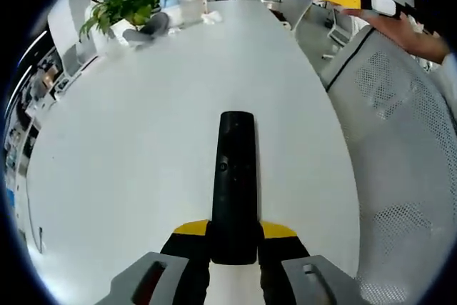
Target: Press the specified remote control buttons in sequence, fully releasing each button before pressing the next.
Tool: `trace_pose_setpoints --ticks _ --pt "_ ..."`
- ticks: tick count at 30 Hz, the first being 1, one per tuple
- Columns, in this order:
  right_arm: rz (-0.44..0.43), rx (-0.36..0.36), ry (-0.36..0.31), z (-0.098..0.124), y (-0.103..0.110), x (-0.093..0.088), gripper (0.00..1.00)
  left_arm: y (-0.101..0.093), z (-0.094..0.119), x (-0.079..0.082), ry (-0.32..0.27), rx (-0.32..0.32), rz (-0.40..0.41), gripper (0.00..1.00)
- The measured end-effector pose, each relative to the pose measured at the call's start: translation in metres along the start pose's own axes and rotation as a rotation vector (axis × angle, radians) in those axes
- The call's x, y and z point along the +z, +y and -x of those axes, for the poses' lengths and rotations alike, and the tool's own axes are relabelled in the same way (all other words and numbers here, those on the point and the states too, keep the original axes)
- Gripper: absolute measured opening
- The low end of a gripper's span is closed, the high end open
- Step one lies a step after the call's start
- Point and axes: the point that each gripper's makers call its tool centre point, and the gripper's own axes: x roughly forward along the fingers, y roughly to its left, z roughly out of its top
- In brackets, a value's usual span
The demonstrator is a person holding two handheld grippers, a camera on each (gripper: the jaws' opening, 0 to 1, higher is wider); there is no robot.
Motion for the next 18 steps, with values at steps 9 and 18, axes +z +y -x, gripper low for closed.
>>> trace_pose_setpoints --ticks 9,18 --pt "0.006 0.0 0.011 -0.001 0.001 -0.002 0.83 0.018 0.0 0.0 0.012 0.003 0.004 0.24" --pt "0.011 -0.001 0.022 -0.001 0.001 -0.004 0.83 0.034 0.001 -0.001 0.036 0.003 -0.001 0.24"
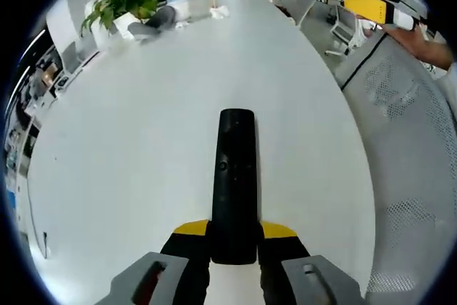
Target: Press the specified remote control buttons in sequence, fully releasing each button before pressing the next.
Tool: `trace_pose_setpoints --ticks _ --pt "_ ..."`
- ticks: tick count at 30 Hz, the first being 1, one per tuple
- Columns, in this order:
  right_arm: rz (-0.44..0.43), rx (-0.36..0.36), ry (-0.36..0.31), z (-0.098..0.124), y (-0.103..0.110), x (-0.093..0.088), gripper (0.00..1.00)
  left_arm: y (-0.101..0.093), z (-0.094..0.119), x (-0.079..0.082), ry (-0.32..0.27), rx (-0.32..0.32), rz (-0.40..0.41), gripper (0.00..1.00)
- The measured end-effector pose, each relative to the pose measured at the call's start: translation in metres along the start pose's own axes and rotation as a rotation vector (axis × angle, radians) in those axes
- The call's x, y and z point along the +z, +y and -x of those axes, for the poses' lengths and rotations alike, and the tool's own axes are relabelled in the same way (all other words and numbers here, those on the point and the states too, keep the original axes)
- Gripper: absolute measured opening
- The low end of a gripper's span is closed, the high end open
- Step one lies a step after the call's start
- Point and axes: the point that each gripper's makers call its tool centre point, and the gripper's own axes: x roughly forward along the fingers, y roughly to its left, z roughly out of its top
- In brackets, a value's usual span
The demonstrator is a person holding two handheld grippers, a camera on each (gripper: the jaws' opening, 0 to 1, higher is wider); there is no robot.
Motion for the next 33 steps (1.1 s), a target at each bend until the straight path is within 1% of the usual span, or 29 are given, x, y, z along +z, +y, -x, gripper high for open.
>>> trace_pose_setpoints --ticks 12,16,26,33 --pt "0.009 -0.009 0.015 -0.001 -0.001 -0.003 0.82 0.029 -0.001 -0.001 0.049 -0.009 -0.02 0.24" --pt "0.012 -0.012 0.019 -0.001 -0.001 -0.003 0.82 0.037 -0.001 -0.001 0.052 -0.009 -0.019 0.24" --pt "0.016 -0.014 0.03 -0.002 -0.001 -0.005 0.81 0.053 -0.001 0.001 0.058 -0.007 -0.013 0.24" --pt "0.018 -0.012 0.031 -0.002 -0.001 -0.006 0.81 0.062 -0.002 0.002 0.077 -0.01 -0.02 0.24"
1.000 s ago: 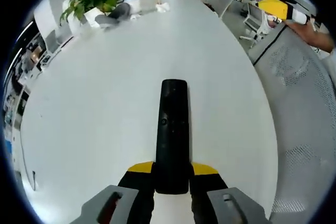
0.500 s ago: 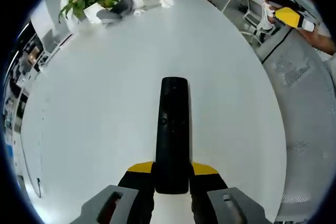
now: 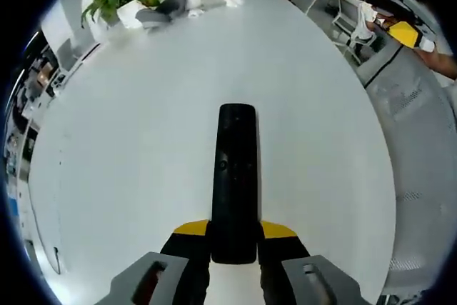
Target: Press the specified remote control buttons in sequence, fully releasing each button before pressing the next.
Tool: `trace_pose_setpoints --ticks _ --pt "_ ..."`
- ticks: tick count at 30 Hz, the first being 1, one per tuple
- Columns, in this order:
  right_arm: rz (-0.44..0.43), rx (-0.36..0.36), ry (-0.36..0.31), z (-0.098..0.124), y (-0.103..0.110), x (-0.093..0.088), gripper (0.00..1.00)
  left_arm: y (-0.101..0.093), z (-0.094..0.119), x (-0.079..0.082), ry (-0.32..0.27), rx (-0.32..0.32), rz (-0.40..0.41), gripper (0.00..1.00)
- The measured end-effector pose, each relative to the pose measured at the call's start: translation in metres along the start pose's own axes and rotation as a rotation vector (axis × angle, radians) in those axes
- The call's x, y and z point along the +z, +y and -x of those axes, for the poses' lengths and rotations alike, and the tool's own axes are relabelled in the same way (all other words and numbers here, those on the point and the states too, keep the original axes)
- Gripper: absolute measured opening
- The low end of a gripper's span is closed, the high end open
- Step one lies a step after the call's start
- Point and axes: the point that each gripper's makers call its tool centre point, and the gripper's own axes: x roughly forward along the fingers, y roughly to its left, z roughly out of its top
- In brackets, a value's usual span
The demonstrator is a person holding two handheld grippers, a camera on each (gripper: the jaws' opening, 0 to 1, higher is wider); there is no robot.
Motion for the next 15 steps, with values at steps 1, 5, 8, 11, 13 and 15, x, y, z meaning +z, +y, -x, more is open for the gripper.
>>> trace_pose_setpoints --ticks 1,5,8,11,13,15 --pt "0.0 0.0 -0.001 0.0 0.0 0.0 0.81 0.002 0.0 0.0 0.007 -0.001 -0.003 0.24" --pt "0.006 -0.001 0.004 0.0 0.0 -0.001 0.8 0.005 -0.001 0.001 0.03 -0.006 -0.012 0.24" --pt "0.001 0.003 0.002 0.0 0.001 0.0 0.8 0.007 -0.001 0.001 0.036 -0.011 -0.019 0.24" --pt "0.005 0.006 0.005 0.0 0.002 -0.001 0.8 0.009 -0.001 0.001 0.032 -0.015 -0.027 0.24" --pt "0.005 0.011 0.006 0.0 0.002 -0.001 0.8 0.012 -0.001 0.001 0.03 -0.019 -0.026 0.24" --pt "0.006 0.011 0.008 0.0 0.002 -0.001 0.79 0.015 -0.002 0.002 0.029 -0.021 -0.019 0.24"
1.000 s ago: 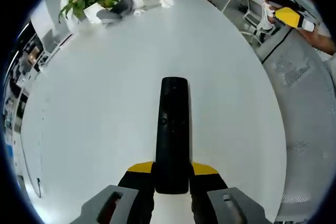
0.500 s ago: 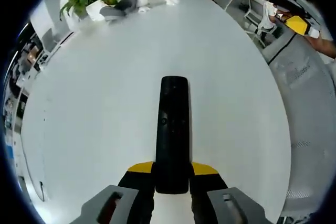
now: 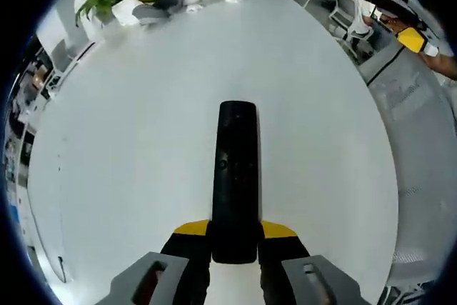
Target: Press the specified remote control buttons in sequence, fully releasing each button before pressing the next.
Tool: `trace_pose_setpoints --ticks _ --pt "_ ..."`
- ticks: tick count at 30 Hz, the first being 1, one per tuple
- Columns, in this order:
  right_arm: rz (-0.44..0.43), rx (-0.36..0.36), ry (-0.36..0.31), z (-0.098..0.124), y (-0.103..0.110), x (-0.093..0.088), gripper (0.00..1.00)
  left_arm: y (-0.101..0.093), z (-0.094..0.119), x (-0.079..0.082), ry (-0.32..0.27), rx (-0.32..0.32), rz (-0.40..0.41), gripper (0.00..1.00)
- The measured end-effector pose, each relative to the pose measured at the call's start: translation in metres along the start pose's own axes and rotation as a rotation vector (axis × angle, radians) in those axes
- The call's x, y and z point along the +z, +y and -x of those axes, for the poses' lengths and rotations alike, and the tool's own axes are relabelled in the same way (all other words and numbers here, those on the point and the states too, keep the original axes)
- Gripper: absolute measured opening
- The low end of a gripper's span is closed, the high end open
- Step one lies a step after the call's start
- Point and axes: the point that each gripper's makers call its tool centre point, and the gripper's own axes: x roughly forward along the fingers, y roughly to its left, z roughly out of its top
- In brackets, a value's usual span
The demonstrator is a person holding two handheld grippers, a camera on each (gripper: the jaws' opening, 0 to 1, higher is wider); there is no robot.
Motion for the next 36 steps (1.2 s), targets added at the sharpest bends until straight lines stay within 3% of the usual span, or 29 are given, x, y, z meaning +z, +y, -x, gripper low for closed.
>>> trace_pose_setpoints --ticks 14,22,36 --pt "0.003 -0.003 0.003 0.0 -0.001 -0.001 0.78 0.023 -0.001 0.003 0.055 -0.005 0.021 0.24" --pt "0.006 -0.006 0.009 0.0 -0.002 -0.003 0.77 0.035 -0.002 0.005 0.117 -0.013 0.012 0.24" --pt "0.01 -0.007 0.008 0.0 -0.003 -0.003 0.76 0.051 -0.003 0.007 0.158 -0.018 0.016 0.24"
